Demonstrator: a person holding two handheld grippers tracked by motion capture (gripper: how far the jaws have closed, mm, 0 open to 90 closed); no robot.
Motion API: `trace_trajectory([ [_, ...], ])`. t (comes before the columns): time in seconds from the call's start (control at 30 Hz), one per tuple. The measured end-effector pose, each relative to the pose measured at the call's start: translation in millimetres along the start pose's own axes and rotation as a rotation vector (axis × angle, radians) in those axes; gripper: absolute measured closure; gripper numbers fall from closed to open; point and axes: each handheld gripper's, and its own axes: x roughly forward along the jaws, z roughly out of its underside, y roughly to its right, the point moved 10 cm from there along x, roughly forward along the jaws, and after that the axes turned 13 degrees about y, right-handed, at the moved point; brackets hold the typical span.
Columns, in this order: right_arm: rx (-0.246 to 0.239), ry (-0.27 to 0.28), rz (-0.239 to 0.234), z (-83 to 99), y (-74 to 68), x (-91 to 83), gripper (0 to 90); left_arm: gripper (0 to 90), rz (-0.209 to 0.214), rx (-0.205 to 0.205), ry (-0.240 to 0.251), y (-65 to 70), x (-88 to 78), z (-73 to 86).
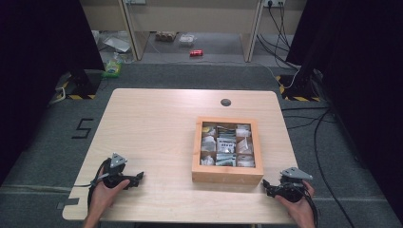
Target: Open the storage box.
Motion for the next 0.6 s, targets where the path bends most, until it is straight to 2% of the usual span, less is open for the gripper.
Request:
trace_trajectory([
  [0.17, 0.011, -0.004, 0.002, -0.5, 1.1, -1.7, 17.4, 0.0, 0.000, -0.001, 0.001, 0.0, 0.1, -0.1],
  [0.3, 0.030, 0.017, -0.015, -7.0, -1.9, -8.4, 18.6, 0.0, 0.000, -0.001, 0.001, 0.0, 0.1, -0.1],
  [0.47, 0.025, 0.054, -0.045, -20.1, -17.2, -19.9, 19.9, 0.0, 0.000, -0.001, 0.001, 0.0, 0.1, -0.1],
  [0.57, 0.015, 0.056, -0.071, -19.2, -29.2, -26.5, 21.1, 0.0, 0.000, -0.001, 0.001, 0.1, 0.1, -0.1],
  [0.6, 0.015, 0.056, -0.071, -19.2, -29.2, -26.5, 21.1, 0.0, 0.000, -0.001, 0.001, 0.1, 0.1, -0.1],
])
